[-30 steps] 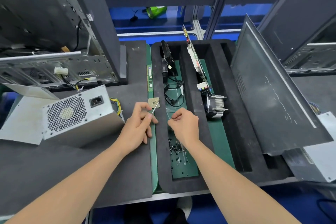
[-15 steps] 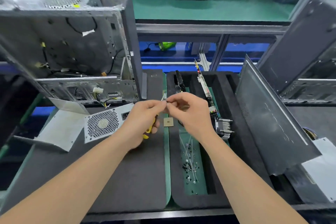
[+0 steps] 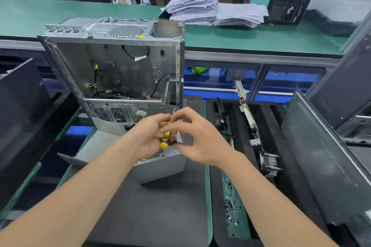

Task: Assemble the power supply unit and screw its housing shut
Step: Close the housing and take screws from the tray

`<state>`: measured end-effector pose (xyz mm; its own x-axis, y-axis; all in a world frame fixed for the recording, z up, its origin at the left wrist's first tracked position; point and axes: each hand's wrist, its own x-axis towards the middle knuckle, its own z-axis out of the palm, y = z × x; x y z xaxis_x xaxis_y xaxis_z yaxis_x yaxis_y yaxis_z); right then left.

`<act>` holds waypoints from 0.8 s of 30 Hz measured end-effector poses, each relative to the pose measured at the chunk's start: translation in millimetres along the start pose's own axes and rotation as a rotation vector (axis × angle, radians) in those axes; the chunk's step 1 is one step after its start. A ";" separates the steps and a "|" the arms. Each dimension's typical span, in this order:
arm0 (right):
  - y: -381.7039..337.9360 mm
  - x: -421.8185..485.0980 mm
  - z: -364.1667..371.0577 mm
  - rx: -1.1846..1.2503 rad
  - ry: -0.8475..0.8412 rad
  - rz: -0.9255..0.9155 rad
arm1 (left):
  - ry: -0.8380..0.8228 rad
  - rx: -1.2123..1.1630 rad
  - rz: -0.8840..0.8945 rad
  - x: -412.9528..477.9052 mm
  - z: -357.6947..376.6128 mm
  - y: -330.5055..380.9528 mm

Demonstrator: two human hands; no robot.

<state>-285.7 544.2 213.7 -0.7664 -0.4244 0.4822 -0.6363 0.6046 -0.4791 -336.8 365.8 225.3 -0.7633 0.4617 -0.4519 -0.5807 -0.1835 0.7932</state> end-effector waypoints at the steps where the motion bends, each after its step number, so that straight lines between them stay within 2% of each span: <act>1: -1.1 2.5 5.5 -0.069 -0.064 -0.029 | 0.003 -0.049 -0.017 0.6 -2.3 1.3; 3: -1.6 7.8 16.2 -0.127 -0.085 -0.050 | -0.013 -0.106 -0.065 2.2 -8.4 3.9; 5: -0.2 12.6 26.0 -0.117 0.001 -0.068 | -0.049 -0.123 -0.060 4.4 -15.7 5.1; 7: 0.9 15.2 32.1 -0.060 0.144 -0.009 | -0.028 -0.044 0.041 8.8 -23.7 4.1; 10: -1.3 22.5 27.6 0.264 0.468 0.327 | 0.118 0.376 0.302 13.7 -39.6 -2.9; 13: -0.6 31.9 15.9 0.496 0.699 0.442 | 0.165 0.764 0.508 17.4 -55.6 -9.8; 16: -2.4 36.9 10.3 0.521 0.724 0.439 | 0.126 0.859 0.578 19.9 -63.8 -14.1; 24: -10.9 39.1 11.1 0.530 0.712 0.450 | 0.121 0.835 0.619 20.0 -67.5 -13.3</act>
<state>-309.7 513.6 229.6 -0.8246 0.3789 0.4200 -0.3899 0.1571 -0.9073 -363.5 318.9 178.2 -0.9106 0.3930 0.1279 0.2662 0.3207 0.9090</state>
